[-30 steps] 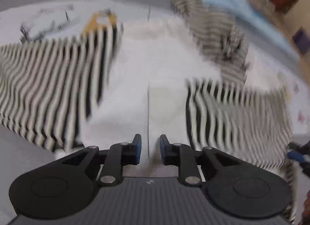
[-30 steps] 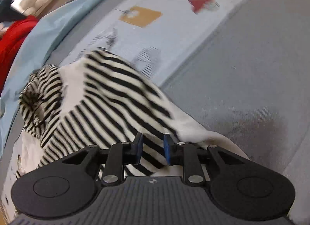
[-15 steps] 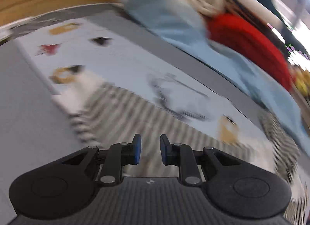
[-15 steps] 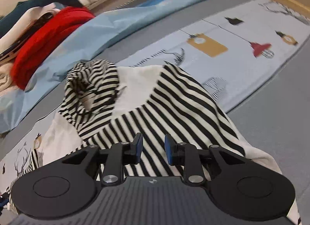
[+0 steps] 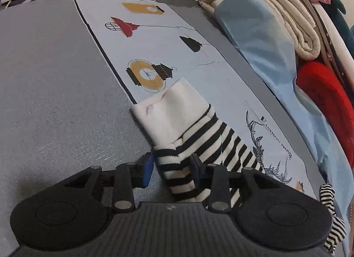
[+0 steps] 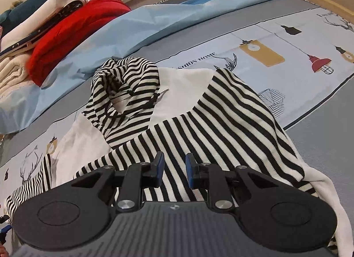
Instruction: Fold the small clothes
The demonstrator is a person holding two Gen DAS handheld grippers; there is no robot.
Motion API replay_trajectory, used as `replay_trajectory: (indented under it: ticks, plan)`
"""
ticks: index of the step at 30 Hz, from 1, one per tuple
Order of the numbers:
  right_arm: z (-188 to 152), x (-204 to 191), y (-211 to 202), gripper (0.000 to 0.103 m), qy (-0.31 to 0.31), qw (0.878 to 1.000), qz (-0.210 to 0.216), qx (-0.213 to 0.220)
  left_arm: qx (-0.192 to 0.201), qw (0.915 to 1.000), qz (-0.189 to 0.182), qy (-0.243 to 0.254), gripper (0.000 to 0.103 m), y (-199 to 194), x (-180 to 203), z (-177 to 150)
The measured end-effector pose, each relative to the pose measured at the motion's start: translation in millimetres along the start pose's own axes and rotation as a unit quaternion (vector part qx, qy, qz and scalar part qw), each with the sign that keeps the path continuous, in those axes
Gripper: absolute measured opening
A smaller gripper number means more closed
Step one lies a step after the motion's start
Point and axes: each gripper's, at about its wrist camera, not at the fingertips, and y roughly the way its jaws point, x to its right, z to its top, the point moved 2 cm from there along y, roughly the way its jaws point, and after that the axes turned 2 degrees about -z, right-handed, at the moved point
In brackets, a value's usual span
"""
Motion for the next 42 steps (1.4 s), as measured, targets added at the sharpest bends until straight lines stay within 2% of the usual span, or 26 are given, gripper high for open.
replay_trajectory:
  ticks: [1,2,4,5,9,11,15,18,19,21,23,25,26,27,28,29,30,32,34,35,37,39,41,42]
  plan:
    - [0,0,1,0.022,0.001,1.000,-0.001,-0.002,0.002,1.0000,0.001,0.008,0.032,1,2,-1]
    - [-1,0,1,0.022,0.001,1.000,0.000,-0.004,0.003,0.9999,0.005,0.013,0.003,-1,5,-2]
    - [-1,-1,4,0.022,-0.002,1.000,0.008,-0.012,0.007,0.9997,0.023,0.006,0.004,-12,17,-1]
    - [-2,-2,5,0.022,-0.004,1.000,0.012,-0.015,0.016,0.9997,0.017,0.011,0.004,-23,29,2]
    - [-2,-8,3,0.022,-0.017,0.999,0.022,-0.024,0.070,0.9935,-0.045,0.078,0.004,-99,96,7]
    - [-1,-10,1,0.022,-0.019,0.999,0.029,-0.026,0.065,0.9919,-0.076,0.078,0.004,-132,123,-7]
    - [2,-11,-7,0.022,-0.019,0.999,0.043,-0.022,0.046,0.9816,-0.133,0.129,0.004,-167,175,-64]
    - [6,-8,-13,0.022,-0.020,0.998,0.052,-0.022,0.026,0.9621,-0.189,0.195,0.004,-164,216,-122]
    - [7,-6,-16,0.022,-0.023,0.998,0.051,-0.021,0.005,0.9568,-0.202,0.209,0.003,-159,230,-144]
    - [10,1,-21,0.022,-0.026,0.998,0.047,-0.016,-0.034,0.9501,-0.233,0.205,0.003,-154,253,-173]
    - [13,12,-24,0.022,-0.022,0.999,0.039,-0.012,-0.051,0.9371,-0.266,0.220,0.003,-157,283,-206]
    - [15,25,-25,0.022,-0.012,1.000,0.025,-0.011,-0.077,0.9173,-0.300,0.250,0.003,-161,309,-243]
    - [16,31,-24,0.022,-0.006,1.000,0.017,-0.012,-0.102,0.9014,-0.324,0.269,0.004,-164,322,-265]
    - [17,37,-24,0.022,0.001,1.000,0.011,-0.013,-0.139,0.8809,-0.345,0.293,0.005,-165,333,-287]
    - [19,43,-23,0.023,0.010,1.000,0.005,-0.015,-0.172,0.8641,-0.353,0.315,0.011,-163,340,-305]
    - [20,48,-22,0.023,0.020,1.000,0.000,-0.016,-0.186,0.8568,-0.351,0.329,0.013,-161,342,-316]
    - [22,53,-21,0.023,0.031,0.999,-0.004,-0.015,-0.182,0.8593,-0.341,0.335,0.014,-159,340,-320]
    - [24,59,-20,0.023,0.051,0.999,-0.012,-0.012,-0.179,0.8717,-0.325,0.320,0.015,-149,331,-308]
    - [24,63,-18,0.024,0.069,0.997,-0.010,-0.016,-0.171,0.8948,-0.297,0.286,0.015,-135,316,-281]
    - [24,64,-16,0.028,0.076,0.997,-0.003,-0.019,-0.163,0.9064,-0.275,0.276,0.015,-125,310,-265]
    - [22,67,-9,0.037,0.089,0.996,0.006,-0.027,-0.148,0.9298,-0.212,0.262,0.015,-104,293,-236]
    - [18,70,-2,0.039,0.104,0.994,-0.001,-0.040,-0.149,0.9486,-0.147,0.238,0.015,-83,270,-217]
    - [16,75,5,0.039,0.114,0.992,-0.018,-0.048,-0.165,0.9588,-0.110,0.203,0.016,-63,251,-200]
    - [15,77,9,0.039,0.118,0.991,-0.032,-0.050,-0.180,0.9608,-0.100,0.186,0.016,-52,242,-195]
